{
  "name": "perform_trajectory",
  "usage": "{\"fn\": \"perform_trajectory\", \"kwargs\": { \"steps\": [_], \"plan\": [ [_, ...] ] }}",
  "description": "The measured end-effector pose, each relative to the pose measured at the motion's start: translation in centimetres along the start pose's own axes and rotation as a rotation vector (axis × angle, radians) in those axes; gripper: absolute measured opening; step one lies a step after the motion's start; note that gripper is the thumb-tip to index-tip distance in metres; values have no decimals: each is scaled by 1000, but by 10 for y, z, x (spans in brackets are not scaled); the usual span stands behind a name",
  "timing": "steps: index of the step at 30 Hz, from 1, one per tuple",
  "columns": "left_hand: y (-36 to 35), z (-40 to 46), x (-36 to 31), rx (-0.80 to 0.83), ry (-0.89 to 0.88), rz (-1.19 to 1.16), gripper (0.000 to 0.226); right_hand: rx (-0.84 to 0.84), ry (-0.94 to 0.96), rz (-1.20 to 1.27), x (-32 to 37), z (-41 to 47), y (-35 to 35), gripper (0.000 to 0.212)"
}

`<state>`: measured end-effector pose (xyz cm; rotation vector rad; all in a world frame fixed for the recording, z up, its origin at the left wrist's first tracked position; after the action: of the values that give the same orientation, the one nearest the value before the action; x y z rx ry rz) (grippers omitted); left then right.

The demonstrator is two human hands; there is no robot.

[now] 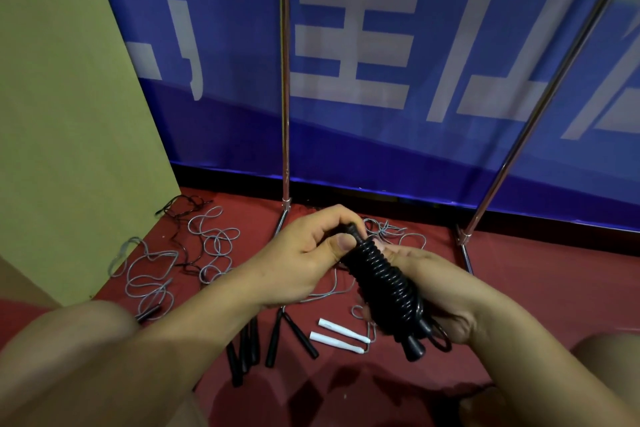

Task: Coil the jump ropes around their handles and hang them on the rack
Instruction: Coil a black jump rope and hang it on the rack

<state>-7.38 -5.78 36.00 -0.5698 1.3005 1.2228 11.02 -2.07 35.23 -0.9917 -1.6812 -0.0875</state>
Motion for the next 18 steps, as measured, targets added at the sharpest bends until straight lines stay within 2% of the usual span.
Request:
{"fn": "perform_trajectory", "kwargs": {
  "steps": [3, 7, 10, 13, 15, 18],
  "plan": [
    [3, 2, 2, -88, -16, 84, 16, -46, 55, 46, 2, 1, -6, 27],
    [5, 4, 14, -264, 71, 146, 16, -217, 233, -13, 3, 6, -5, 42],
    [1, 5, 16, -378, 221, 92, 19, -386, 356, -168, 3, 6, -1, 41],
    [-5, 5, 13, -426, 335, -17, 14, -604, 541, -450, 5, 5, 4, 41],
    [-11, 6, 11, -353, 370, -129, 31, -740, 660, -646, 5, 4, 4, 33],
    [-21, 5, 10, -189, 337, -198, 75, -863, 760, -824, 2, 2, 0, 22]
  ]
}}
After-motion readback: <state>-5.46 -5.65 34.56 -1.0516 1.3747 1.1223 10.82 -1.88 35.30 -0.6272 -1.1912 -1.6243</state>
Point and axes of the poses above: each hand's wrist, its own z-axis towards the middle knuckle, its own y-axis out of the back of the hand, x = y × z, the point moved 1 cm from there along z, towards the middle knuckle, and after that the axes turned 8 degrees about x, right-handed, at the moved point
